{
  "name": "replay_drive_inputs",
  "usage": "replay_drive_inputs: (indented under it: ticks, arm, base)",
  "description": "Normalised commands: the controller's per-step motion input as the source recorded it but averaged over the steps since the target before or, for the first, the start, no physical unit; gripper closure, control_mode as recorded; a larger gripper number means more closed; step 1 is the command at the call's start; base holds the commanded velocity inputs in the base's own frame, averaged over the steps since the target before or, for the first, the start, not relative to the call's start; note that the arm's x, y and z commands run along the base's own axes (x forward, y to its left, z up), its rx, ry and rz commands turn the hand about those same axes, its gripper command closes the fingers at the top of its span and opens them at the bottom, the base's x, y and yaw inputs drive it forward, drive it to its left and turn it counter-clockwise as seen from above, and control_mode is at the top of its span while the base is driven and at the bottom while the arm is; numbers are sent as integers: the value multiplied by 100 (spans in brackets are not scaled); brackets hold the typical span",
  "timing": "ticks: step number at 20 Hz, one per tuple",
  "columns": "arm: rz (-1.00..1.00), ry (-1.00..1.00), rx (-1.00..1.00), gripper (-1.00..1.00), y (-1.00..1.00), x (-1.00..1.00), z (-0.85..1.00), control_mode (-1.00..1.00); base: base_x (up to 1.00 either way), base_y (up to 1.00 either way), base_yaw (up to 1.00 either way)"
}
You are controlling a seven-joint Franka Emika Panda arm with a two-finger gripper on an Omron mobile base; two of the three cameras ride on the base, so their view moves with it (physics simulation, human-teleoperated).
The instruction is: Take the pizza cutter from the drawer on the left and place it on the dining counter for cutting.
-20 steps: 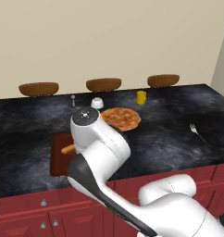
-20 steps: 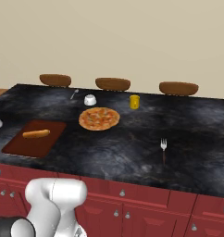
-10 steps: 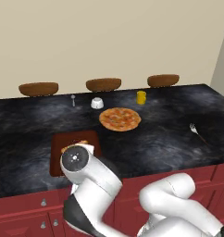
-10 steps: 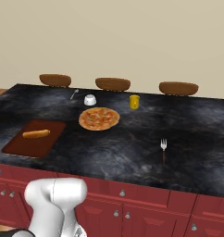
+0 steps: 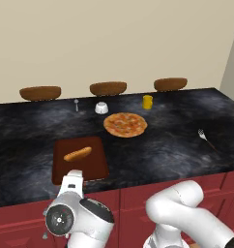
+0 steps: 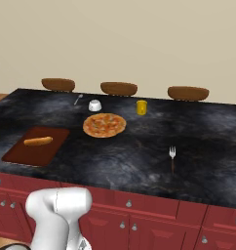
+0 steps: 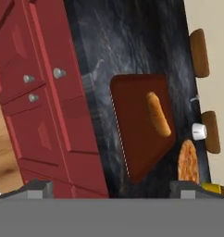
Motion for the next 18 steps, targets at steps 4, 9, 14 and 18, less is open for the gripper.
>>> replay_drive_inputs:
  ticks: [4, 9, 14, 18]
  arm:
    - [0, -15, -2, -100, 30, 0, -24, -100]
    - [0, -11, 0, -100, 29, 0, -22, -100]
    - [0, -13, -4, -100, 34, 0, -32, -100]
    - [0, -12, -6, -100, 38, 0, -31, -100]
  base:
    - [0, 0, 0]
    - [0, 0, 0]
    - [0, 0, 0]
    - [0, 0, 0]
